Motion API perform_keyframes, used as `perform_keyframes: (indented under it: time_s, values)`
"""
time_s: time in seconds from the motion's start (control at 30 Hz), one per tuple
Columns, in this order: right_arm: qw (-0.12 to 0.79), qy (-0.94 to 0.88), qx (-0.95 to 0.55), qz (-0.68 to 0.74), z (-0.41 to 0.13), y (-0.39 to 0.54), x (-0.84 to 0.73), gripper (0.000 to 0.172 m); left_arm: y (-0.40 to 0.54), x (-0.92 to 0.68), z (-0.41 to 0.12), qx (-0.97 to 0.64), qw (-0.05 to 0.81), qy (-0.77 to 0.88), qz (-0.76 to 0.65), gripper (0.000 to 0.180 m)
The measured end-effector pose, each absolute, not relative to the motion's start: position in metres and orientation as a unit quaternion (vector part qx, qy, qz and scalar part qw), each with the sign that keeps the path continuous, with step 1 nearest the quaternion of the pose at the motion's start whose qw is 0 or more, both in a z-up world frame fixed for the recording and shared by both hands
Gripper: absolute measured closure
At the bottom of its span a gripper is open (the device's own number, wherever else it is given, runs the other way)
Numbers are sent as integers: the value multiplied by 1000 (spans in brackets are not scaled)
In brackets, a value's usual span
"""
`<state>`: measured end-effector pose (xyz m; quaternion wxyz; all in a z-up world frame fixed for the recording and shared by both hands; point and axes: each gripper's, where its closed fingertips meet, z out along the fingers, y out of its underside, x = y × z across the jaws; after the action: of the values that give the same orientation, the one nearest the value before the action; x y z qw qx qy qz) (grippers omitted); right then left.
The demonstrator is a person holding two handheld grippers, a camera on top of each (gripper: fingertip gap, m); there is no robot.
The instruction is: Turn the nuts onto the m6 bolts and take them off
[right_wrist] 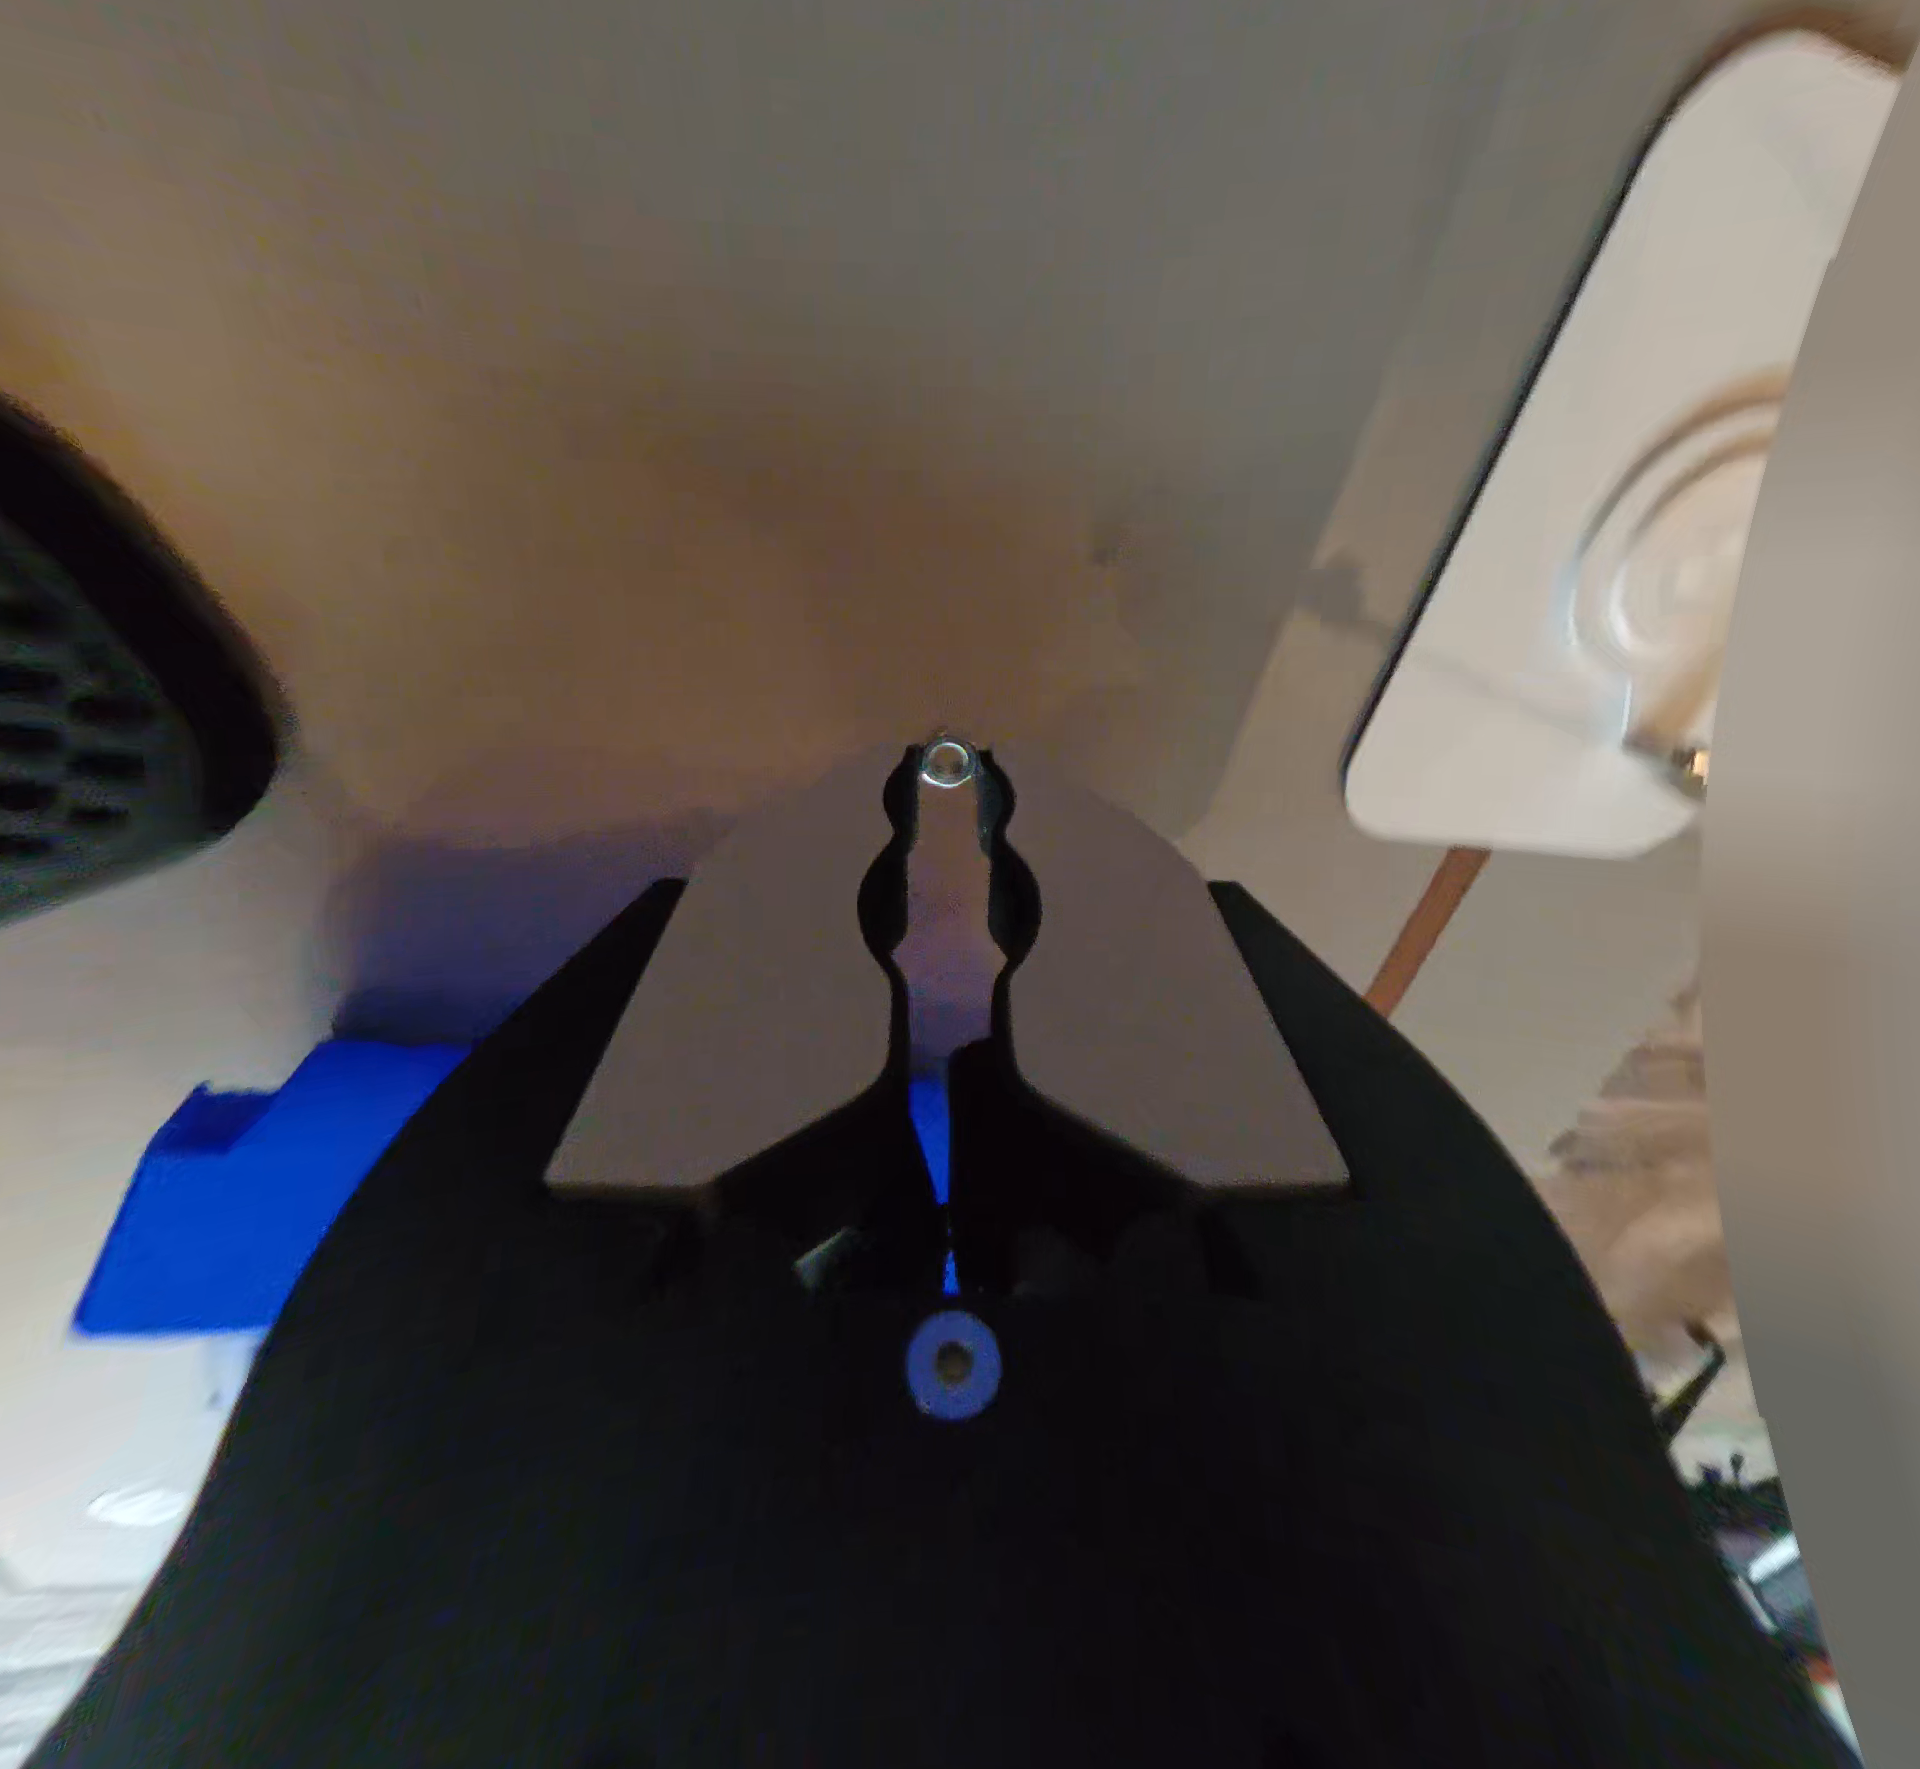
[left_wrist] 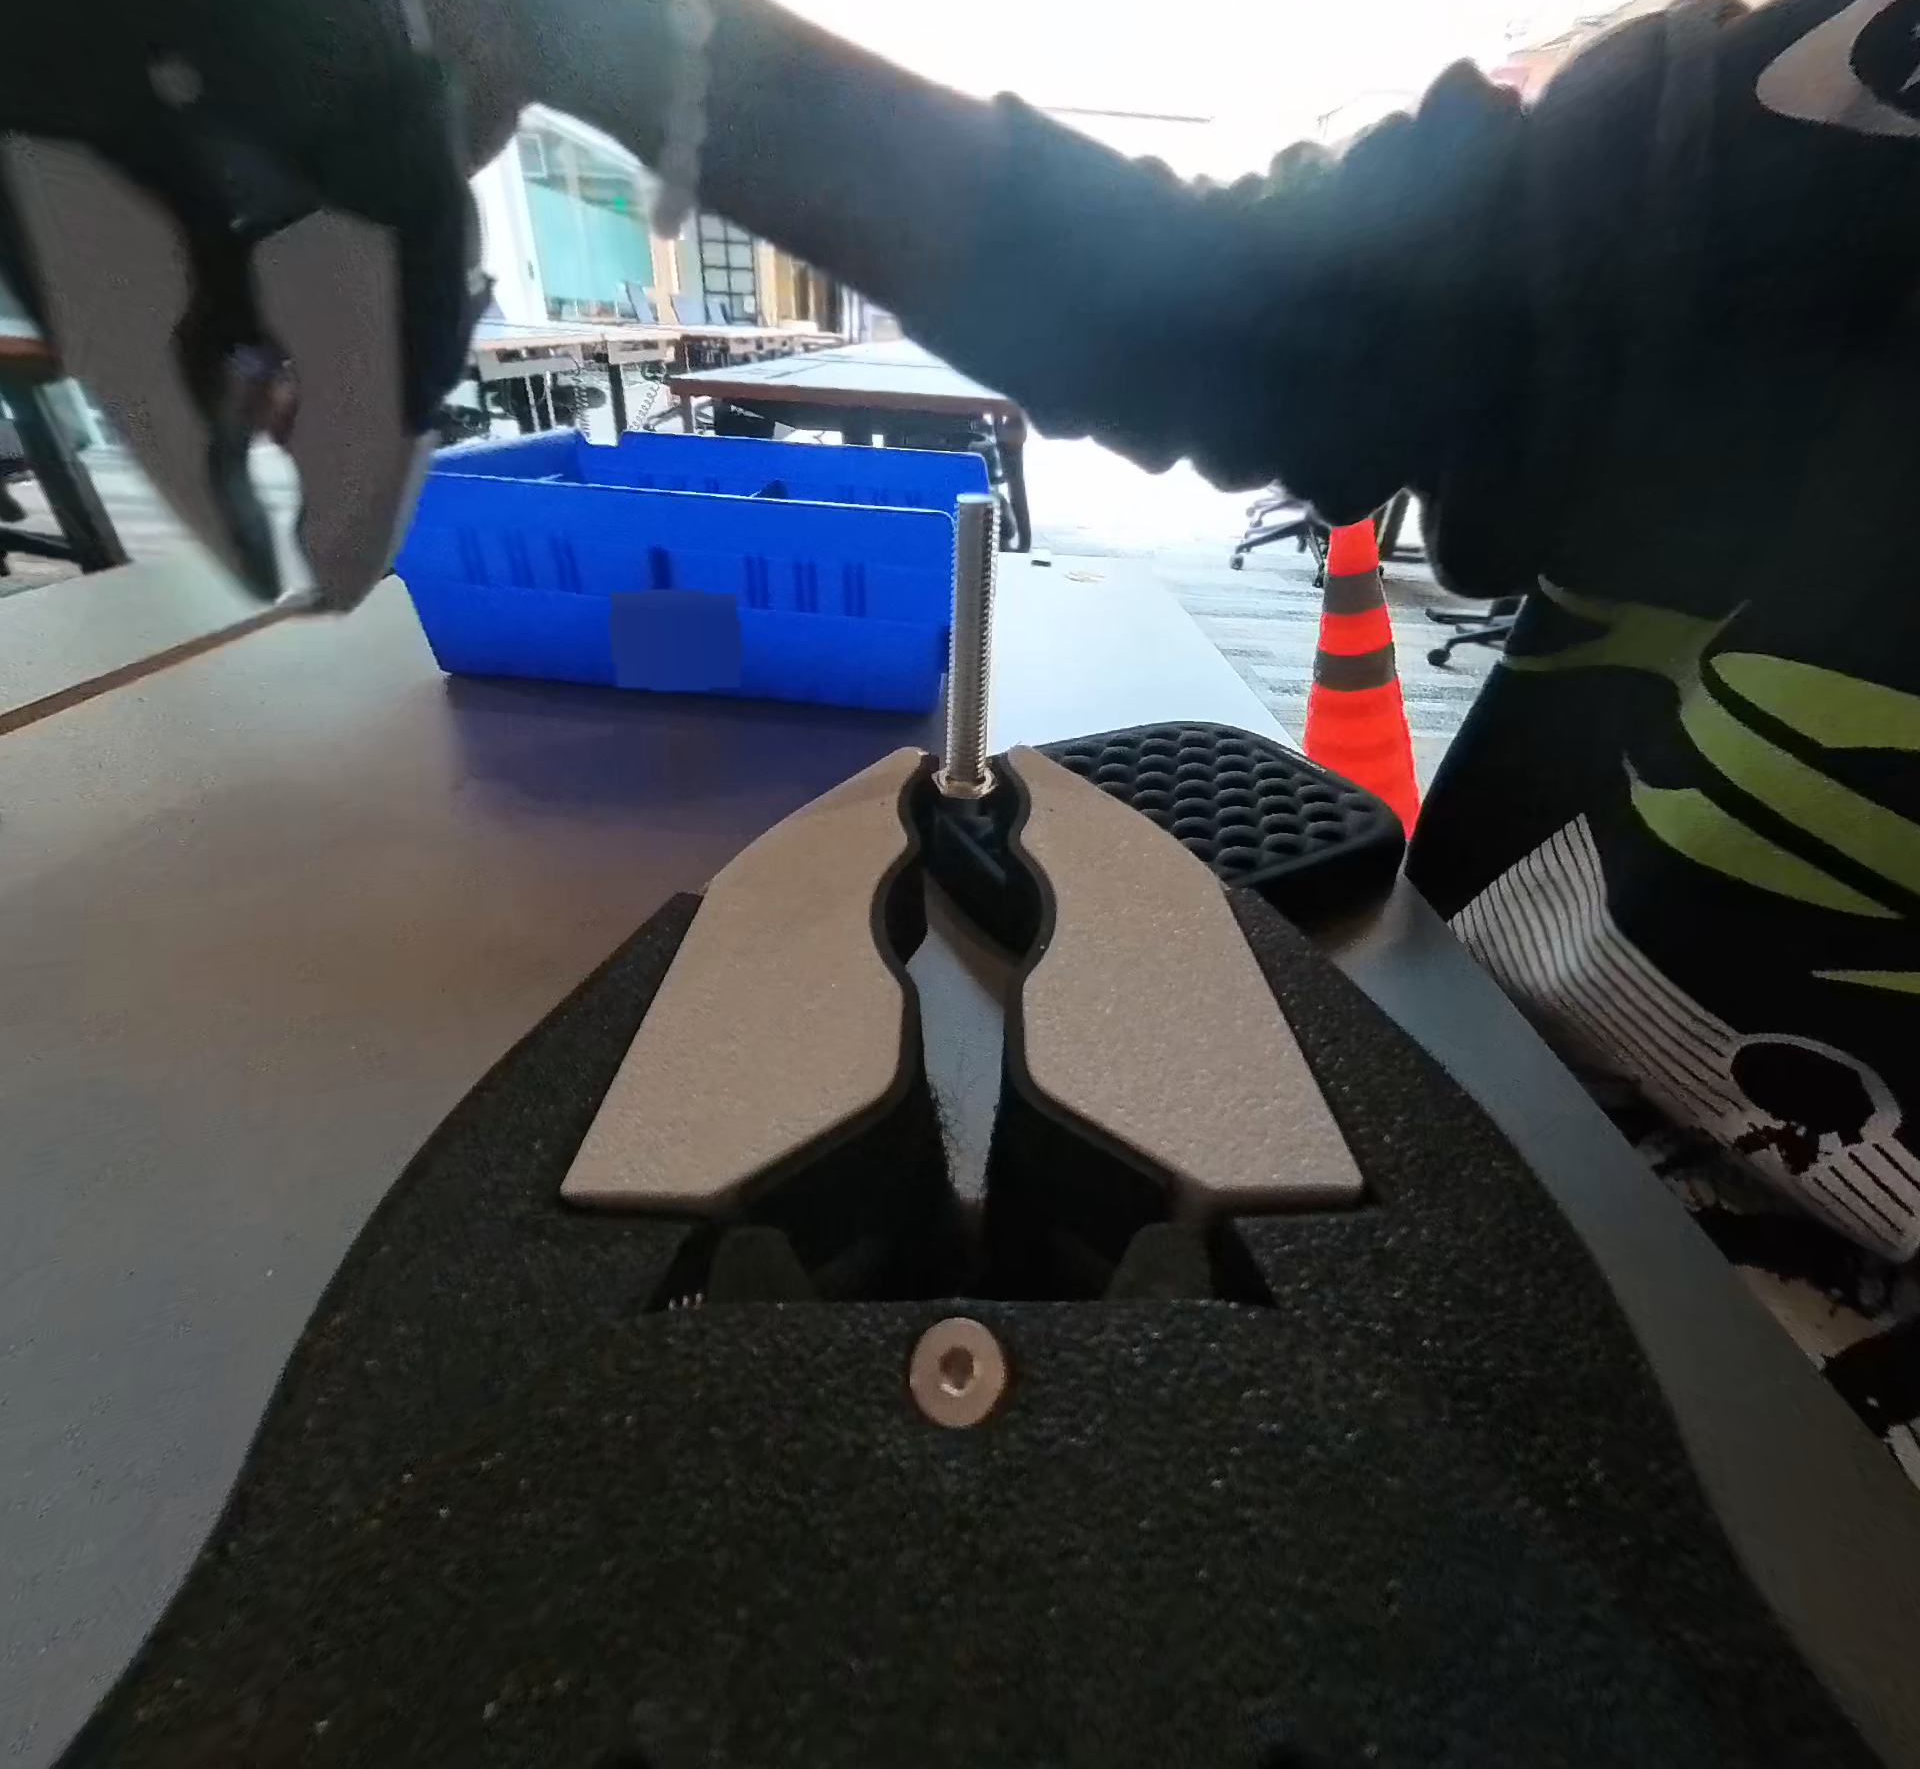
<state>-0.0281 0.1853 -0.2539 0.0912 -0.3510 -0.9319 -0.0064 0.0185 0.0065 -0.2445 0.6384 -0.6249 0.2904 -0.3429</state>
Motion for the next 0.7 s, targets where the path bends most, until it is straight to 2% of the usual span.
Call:
perform_keyframes:
  time_s: [0.2,0.33,0.7]
  values:
    - [108,-901,-419,-39,-218,205,64,162,7,19,-245,-626,639,291,-341,171]
    - [110,-874,-471,-47,-214,215,126,162,7,18,-245,-626,639,290,-339,171]
    - [74,-811,-580,-23,-293,231,231,162,7,18,-245,-628,642,286,-334,171]
